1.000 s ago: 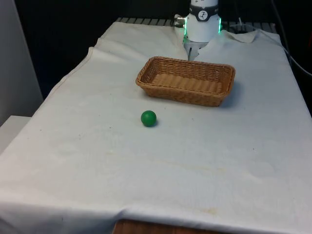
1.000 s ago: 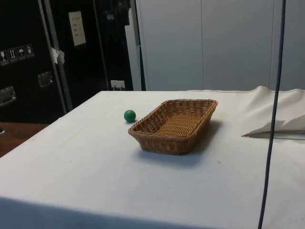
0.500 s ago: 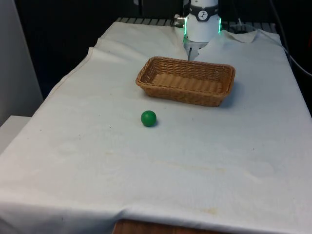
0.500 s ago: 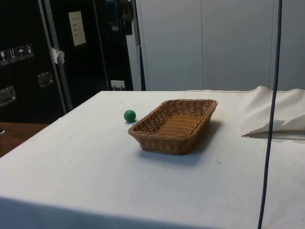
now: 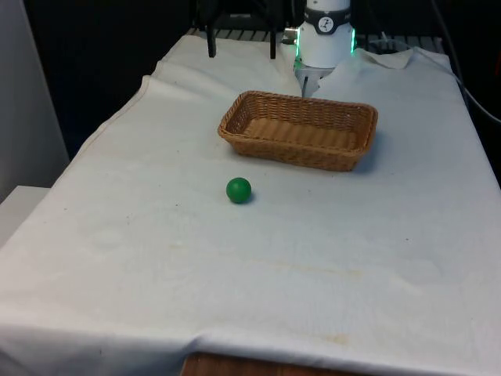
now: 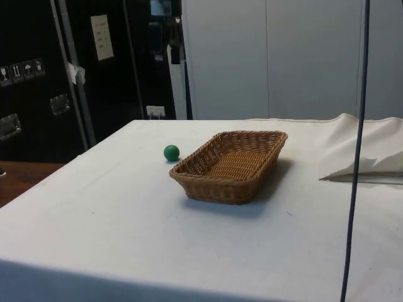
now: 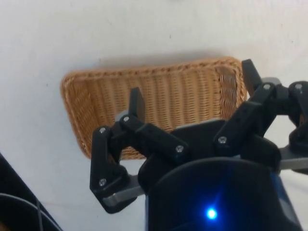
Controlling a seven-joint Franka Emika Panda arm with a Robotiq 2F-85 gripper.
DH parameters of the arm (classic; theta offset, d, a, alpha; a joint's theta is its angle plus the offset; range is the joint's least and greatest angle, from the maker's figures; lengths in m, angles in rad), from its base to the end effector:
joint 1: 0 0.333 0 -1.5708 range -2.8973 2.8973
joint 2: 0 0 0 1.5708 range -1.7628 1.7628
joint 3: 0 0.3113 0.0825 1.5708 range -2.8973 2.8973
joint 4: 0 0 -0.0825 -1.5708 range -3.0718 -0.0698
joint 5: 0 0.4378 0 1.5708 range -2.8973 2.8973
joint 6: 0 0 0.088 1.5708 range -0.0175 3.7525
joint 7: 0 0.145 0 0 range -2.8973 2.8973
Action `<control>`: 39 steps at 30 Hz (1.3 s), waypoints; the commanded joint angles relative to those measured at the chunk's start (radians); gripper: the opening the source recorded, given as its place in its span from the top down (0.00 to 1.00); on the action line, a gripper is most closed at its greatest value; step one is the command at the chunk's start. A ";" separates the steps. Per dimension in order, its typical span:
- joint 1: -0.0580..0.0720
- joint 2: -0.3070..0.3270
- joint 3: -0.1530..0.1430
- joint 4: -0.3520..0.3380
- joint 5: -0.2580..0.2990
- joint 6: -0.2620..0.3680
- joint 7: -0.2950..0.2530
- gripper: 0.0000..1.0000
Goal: Pick up the ball and place it into the basket.
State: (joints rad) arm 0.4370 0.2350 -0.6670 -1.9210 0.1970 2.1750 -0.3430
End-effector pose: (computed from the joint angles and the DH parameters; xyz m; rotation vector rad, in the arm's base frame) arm 0.6431 -0.1276 0.3315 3.1388 0.0398 0.1229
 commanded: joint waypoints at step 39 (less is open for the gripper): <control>-0.041 0.334 -0.008 0.015 0.433 0.181 -0.247 0.00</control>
State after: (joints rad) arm 0.4060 0.5650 -0.6870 -1.9090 0.6150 2.3490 -0.5800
